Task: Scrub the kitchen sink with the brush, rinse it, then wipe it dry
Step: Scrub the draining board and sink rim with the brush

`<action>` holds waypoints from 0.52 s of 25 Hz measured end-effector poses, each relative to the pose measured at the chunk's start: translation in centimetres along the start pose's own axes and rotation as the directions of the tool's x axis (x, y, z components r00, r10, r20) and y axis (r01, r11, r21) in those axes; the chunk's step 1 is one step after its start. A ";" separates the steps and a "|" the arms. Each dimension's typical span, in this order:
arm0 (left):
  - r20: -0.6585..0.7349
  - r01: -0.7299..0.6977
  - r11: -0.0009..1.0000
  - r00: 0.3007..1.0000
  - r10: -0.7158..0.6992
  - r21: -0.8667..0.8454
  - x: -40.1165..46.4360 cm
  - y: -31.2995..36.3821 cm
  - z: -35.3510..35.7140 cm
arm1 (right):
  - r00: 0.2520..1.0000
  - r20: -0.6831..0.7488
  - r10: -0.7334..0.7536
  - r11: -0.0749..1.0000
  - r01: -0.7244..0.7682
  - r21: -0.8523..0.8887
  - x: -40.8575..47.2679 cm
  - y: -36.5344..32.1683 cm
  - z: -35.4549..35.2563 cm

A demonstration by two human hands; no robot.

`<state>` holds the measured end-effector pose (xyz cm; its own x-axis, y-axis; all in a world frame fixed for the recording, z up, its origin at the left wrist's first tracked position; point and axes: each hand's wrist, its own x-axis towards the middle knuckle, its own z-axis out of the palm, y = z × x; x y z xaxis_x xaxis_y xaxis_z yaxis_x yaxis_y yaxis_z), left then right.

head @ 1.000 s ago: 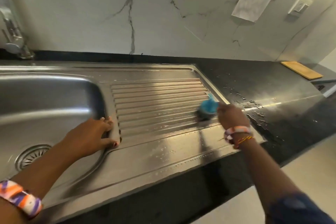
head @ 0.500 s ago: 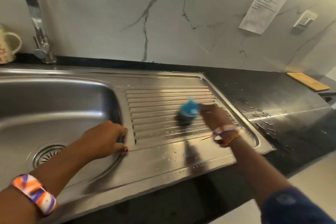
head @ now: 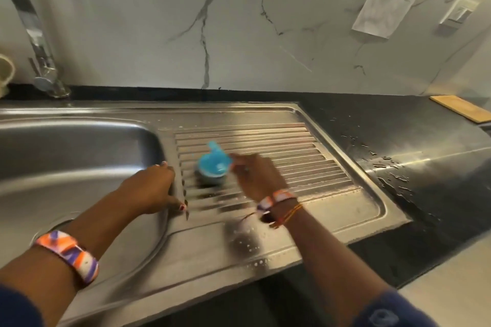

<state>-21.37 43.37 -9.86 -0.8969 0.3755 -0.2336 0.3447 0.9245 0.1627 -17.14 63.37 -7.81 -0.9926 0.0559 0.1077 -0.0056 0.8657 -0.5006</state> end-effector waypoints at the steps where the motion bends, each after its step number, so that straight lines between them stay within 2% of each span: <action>1: 0.013 0.001 1.000 1.000 -0.001 0.021 0.2 -0.2 0.1 | 0.997 -0.047 0.067 0.995 -0.070 -0.065 0.6 2.1 -2.0; 2: 0.030 -0.002 1.000 1.000 0.002 0.023 0.4 -0.4 0.1 | 0.977 -0.097 0.191 0.973 -0.201 -0.113 1.5 5.2 -4.2; 4: 0.051 -0.006 1.000 0.999 0.006 -0.006 0.5 -0.5 0.4 | 0.846 -0.210 0.490 0.841 -0.522 -0.142 2.7 10.8 -9.7; 5: 0.053 -0.009 1.000 0.999 0.010 -0.020 0.4 -0.5 0.6 | 0.792 -0.237 0.562 0.786 -0.601 -0.145 2.9 12.4 -11.4; 6: 0.054 -0.008 1.000 0.998 0.010 -0.025 0.4 -0.4 0.7 | 0.778 -0.287 0.559 0.782 -0.610 -0.128 3.0 13.1 -11.7; 8: 0.066 0.011 1.000 0.998 -0.010 -0.007 0.6 -0.2 1.0 | 0.876 -0.209 0.435 0.869 -0.469 -0.159 2.4 9.4 -9.2; 10: 0.080 0.046 0.999 0.996 -0.048 0.029 1.1 0.1 1.0 | 0.968 0.007 0.250 0.968 -0.250 -0.013 1.5 4.1 -4.5; 11: 0.083 0.061 0.997 0.994 -0.064 0.040 1.3 0.3 0.8 | 0.989 0.111 0.102 0.994 -0.106 0.032 0.5 1.5 -1.9; 12: 0.088 0.075 0.996 0.993 -0.079 0.052 1.4 0.5 0.5 | 0.989 0.146 -0.037 0.999 0.035 0.010 0.1 -0.7 -0.1; 13: 0.092 0.080 0.994 0.992 -0.086 0.073 1.6 0.7 0.1 | 0.985 0.144 -0.095 0.995 0.093 0.024 0.3 -1.7 0.1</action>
<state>-22.50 44.62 -10.22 -0.8940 0.2985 -0.3340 0.2913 0.9538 0.0727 -17.49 61.85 -7.05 -0.9946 -0.0990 0.0300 -0.1005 0.8552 -0.5085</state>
